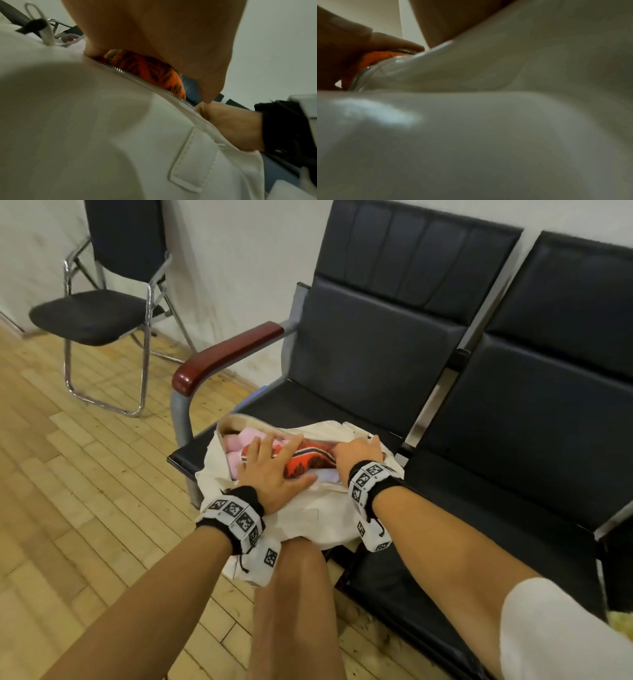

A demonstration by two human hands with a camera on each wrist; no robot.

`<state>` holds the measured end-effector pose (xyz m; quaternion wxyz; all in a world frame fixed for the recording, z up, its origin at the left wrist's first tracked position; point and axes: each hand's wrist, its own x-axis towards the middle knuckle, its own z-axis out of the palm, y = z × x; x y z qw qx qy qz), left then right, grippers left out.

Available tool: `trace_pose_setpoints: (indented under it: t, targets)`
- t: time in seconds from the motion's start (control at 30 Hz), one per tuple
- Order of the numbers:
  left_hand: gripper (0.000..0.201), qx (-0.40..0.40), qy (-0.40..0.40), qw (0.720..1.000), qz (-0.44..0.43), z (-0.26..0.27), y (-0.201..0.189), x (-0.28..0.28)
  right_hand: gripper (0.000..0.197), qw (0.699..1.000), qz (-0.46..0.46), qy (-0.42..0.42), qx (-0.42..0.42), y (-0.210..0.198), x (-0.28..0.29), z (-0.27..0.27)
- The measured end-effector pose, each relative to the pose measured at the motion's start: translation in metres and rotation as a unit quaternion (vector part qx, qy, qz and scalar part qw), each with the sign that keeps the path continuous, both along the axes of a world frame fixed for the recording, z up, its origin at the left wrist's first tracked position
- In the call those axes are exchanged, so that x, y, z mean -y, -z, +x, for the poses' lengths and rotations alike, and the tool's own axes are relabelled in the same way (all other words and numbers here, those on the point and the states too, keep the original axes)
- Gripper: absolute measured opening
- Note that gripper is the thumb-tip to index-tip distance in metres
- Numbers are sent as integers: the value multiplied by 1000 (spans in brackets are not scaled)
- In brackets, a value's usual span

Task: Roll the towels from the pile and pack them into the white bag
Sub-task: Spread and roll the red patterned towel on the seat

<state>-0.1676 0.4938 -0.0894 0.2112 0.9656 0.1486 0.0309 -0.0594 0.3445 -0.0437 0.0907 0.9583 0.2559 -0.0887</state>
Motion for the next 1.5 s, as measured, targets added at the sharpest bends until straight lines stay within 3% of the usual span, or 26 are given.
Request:
trace_pose_setpoints:
  t: [0.03, 0.13, 0.17, 0.27, 0.37, 0.43, 0.63, 0.77, 1.03, 1.5]
  targets:
    - [96, -13, -3, 1000, 8, 5, 2, 2, 31, 1000, 3, 18, -10, 0, 3, 1]
    - [94, -39, -22, 999, 12, 14, 5, 3, 74, 999, 30, 15, -33, -11, 9, -6]
    - [97, -45, -29, 999, 6, 16, 6, 2, 78, 998, 38, 5, -39, -17, 12, -11]
    - [102, -69, -45, 997, 11, 23, -3, 6, 61, 994, 87, -9, -62, -31, 14, -12]
    - [88, -84, -74, 993, 28, 27, -26, 18, 29, 985, 152, 4, -78, -41, 18, -10]
    - [81, -44, -94, 993, 52, 30, -41, 27, 25, 981, 179, 1, -71, -52, 26, -12]
    - [70, 69, -75, 995, 4, 48, -73, 68, 34, 971, 231, 14, -53, -84, 75, -11]
    - [66, 114, -17, 992, -45, 67, -88, 117, 53, 967, 249, 42, -28, -99, 128, -10]
    - [67, 165, 71, 972, -149, 101, -104, 226, 56, 961, 237, 143, -9, -106, 250, -6]
    - [72, 44, 222, 963, -144, 119, -64, 376, 50, 930, 256, 264, -3, -53, 422, -29]
